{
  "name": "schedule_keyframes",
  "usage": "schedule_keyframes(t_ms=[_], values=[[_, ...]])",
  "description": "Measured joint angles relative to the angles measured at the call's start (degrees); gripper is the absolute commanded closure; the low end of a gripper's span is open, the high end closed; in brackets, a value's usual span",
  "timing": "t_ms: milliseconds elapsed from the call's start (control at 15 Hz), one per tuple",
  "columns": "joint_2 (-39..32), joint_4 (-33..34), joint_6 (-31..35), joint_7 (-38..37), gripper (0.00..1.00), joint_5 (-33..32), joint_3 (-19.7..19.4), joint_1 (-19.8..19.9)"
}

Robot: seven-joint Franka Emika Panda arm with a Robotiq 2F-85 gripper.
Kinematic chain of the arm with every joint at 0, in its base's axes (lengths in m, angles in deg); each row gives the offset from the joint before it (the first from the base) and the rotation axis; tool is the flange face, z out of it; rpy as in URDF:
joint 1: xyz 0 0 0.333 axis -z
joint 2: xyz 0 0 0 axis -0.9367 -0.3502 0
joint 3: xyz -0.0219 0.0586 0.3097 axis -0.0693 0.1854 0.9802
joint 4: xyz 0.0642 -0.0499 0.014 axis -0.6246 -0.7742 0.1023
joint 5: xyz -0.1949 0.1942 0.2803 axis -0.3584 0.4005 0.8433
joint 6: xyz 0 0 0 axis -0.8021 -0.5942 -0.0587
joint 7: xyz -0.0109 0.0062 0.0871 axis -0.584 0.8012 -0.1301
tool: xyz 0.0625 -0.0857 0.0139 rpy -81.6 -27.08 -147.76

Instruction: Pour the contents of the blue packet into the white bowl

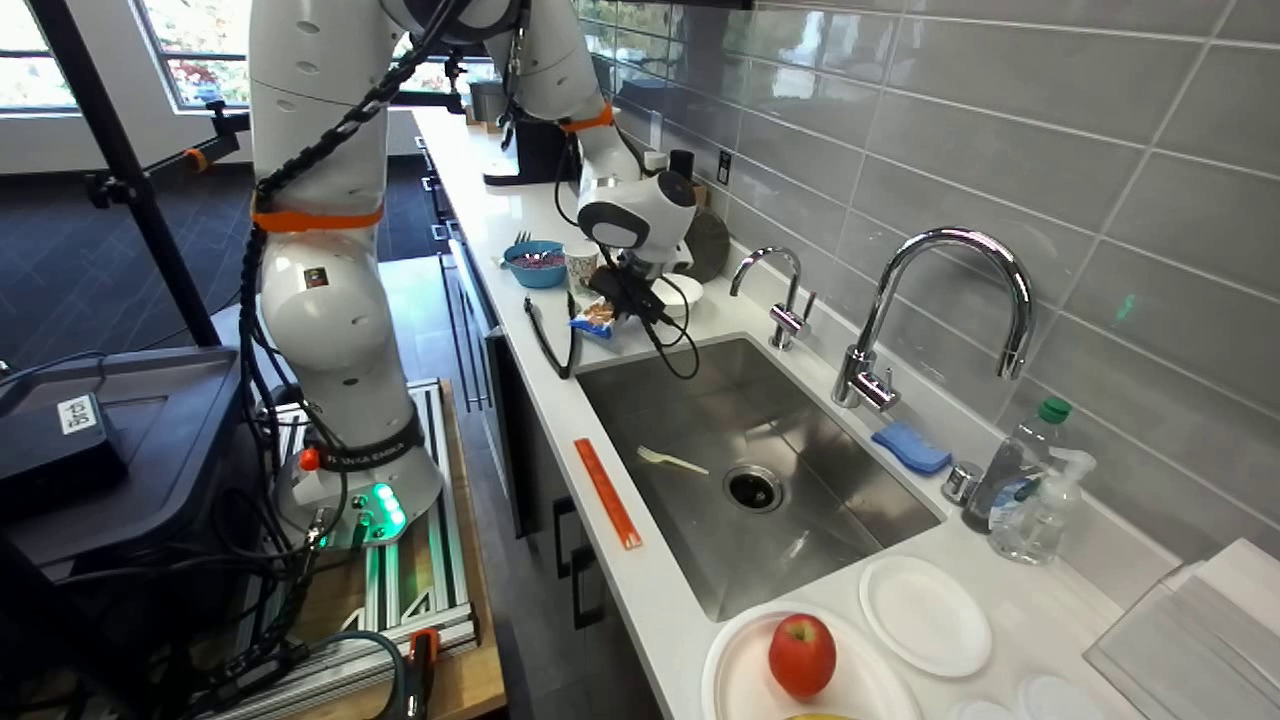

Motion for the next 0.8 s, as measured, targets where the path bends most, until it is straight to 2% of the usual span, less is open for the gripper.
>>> schedule_keyframes(t_ms=[467,800], values=[[4.9,-0.8,0.0,-5.3,1.0,-8.1,0.0,-1.6],[8.0,-0.3,-0.1,-18.5,1.0,-22.5,-0.2,-3.5]])
